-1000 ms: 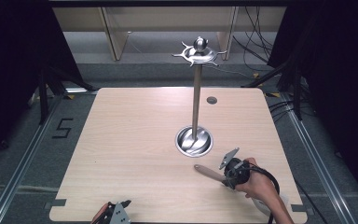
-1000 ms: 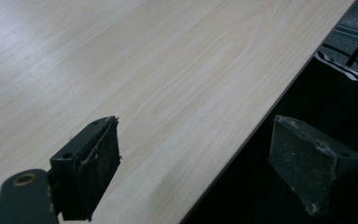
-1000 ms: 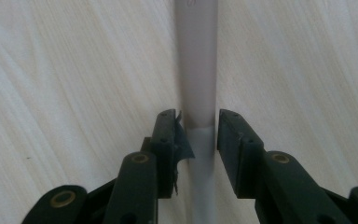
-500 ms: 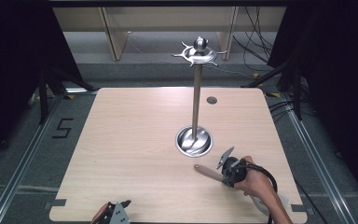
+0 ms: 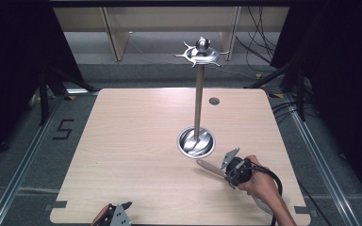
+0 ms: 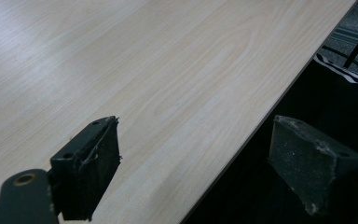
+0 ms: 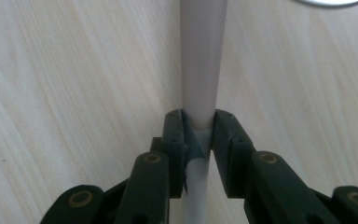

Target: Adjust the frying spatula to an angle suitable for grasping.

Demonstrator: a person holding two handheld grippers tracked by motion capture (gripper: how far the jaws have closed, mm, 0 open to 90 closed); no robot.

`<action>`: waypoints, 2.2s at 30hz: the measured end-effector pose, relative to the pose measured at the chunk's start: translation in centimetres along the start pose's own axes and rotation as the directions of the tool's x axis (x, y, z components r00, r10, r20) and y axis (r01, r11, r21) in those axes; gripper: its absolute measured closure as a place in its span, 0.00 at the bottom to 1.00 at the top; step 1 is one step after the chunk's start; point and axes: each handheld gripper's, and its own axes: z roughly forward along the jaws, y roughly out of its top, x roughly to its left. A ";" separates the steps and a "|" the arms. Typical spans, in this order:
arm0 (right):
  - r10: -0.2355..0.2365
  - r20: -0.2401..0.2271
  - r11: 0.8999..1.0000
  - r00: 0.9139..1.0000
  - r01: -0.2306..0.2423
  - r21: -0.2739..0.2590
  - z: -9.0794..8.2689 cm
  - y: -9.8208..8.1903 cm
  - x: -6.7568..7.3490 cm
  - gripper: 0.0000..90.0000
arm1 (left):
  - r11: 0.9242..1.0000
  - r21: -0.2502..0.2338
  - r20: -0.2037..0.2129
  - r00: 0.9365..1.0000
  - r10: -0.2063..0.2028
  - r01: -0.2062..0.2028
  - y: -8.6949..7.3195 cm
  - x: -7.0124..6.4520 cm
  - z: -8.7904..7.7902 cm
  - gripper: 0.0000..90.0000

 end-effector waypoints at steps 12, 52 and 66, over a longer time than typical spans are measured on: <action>0.112 0.081 0.964 0.990 -0.088 -0.252 -3.9 -2.4 -1.0 0.84 | 1.000 -0.013 -0.013 1.000 -0.006 0.006 -0.1 0.0 0.1 0.17; 0.164 -0.137 0.589 0.977 -0.208 -0.781 -10.4 -3.3 -3.3 0.85 | 1.000 -0.005 -0.029 1.000 0.001 -0.001 -0.1 0.2 0.1 0.17; 0.160 -0.119 0.540 0.980 -0.188 -0.820 -11.6 -1.4 -4.1 0.85 | 1.000 -0.012 -0.026 1.000 -0.014 0.014 -0.1 0.1 0.2 0.17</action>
